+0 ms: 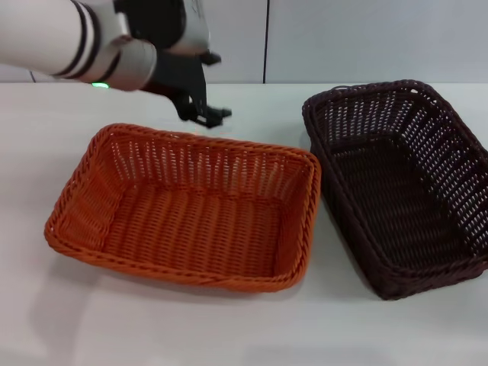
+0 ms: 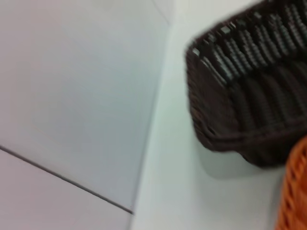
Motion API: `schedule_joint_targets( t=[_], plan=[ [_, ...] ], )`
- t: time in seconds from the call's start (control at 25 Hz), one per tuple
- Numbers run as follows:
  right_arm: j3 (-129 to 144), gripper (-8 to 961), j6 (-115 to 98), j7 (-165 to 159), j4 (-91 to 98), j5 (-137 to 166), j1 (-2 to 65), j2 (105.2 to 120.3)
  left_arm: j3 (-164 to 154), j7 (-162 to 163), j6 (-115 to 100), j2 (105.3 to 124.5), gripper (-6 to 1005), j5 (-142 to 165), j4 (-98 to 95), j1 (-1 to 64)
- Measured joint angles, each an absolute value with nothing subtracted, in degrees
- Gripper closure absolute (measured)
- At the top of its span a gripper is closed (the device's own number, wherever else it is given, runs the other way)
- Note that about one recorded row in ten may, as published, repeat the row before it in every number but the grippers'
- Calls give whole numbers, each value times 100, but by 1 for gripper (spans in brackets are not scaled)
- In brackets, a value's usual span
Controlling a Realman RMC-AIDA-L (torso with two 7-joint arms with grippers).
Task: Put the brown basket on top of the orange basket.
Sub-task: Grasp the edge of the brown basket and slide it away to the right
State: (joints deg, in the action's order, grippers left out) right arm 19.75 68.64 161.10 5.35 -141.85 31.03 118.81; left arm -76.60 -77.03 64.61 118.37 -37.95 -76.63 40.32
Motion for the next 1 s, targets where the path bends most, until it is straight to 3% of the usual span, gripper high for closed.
schedule_joint_targets(
  t=[0.24,0.48,0.64,0.88,1.0],
  plan=[
    [2027,286,6819,15958,646,-14053,3098,11856,-7677,-7739,5279,11827,170,-4686,-8144,3404],
    [2044,286,5974,13773,2085,-12099,2977,11775,-8386,-7865,3466,11835,170,-5811,-8217,2662],
    [2137,286,5723,11839,2996,-10180,3117,11348,-9268,-8064,1796,11822,170,-6529,-8183,2155],
    [3509,286,6358,9278,3815,-7903,3596,10354,-10374,-8082,61,11830,170,-6880,-8122,1791],
    [3828,286,6975,8823,4152,-7231,3836,10182,-10635,-7835,-528,11823,170,-6929,-8096,1730]
  ],
)
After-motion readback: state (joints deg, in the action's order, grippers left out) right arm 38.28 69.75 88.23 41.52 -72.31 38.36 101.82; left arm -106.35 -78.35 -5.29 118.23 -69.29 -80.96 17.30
